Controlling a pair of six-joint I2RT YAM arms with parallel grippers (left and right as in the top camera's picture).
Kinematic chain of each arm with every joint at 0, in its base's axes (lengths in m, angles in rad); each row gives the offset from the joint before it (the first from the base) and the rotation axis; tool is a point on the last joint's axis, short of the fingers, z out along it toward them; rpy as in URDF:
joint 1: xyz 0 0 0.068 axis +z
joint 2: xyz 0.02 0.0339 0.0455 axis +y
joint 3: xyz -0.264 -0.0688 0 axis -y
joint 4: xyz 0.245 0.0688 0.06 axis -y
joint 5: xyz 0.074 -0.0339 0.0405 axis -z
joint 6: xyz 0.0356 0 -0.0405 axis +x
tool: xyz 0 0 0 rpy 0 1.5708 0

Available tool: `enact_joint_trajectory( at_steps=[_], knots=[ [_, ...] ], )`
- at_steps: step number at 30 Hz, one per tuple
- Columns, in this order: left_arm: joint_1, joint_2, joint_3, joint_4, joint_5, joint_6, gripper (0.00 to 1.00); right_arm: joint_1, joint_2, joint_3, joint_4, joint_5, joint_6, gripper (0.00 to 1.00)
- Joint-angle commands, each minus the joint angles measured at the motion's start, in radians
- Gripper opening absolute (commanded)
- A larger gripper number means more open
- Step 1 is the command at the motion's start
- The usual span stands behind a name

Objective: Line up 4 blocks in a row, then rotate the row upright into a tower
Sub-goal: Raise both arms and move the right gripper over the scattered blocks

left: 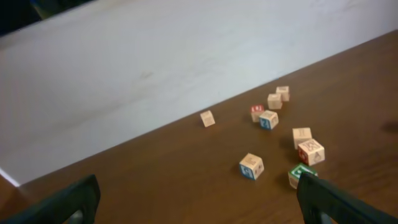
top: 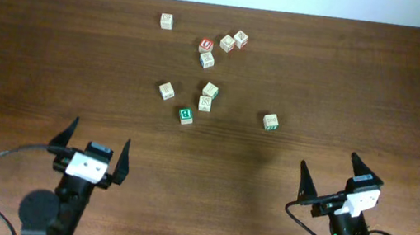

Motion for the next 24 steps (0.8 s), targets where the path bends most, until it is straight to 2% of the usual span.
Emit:
enact_joint_trajectory(
  at_steps=[1,9,18,21,24],
  knots=[
    [-0.003,0.167,0.135,-0.032,0.041,-0.013,0.99,-0.006,0.136,0.120,-0.015,-0.076,0.008,0.98],
    [-0.003,0.568,0.476,-0.294,0.041,-0.013,0.99,-0.006,0.510,0.479,-0.283,-0.158,0.007,0.98],
    [-0.006,0.991,0.946,-0.763,0.051,-0.013,0.99,-0.006,0.919,0.896,-0.721,-0.158,0.007,0.98],
    [-0.031,1.115,1.068,-0.909,0.088,-0.013,0.99,-0.006,1.078,1.030,-0.897,-0.158,0.007,0.98],
    [-0.063,1.190,1.105,-0.948,0.179,-0.013,0.99,-0.006,1.194,1.081,-0.950,-0.167,0.008,0.98]
  ],
)
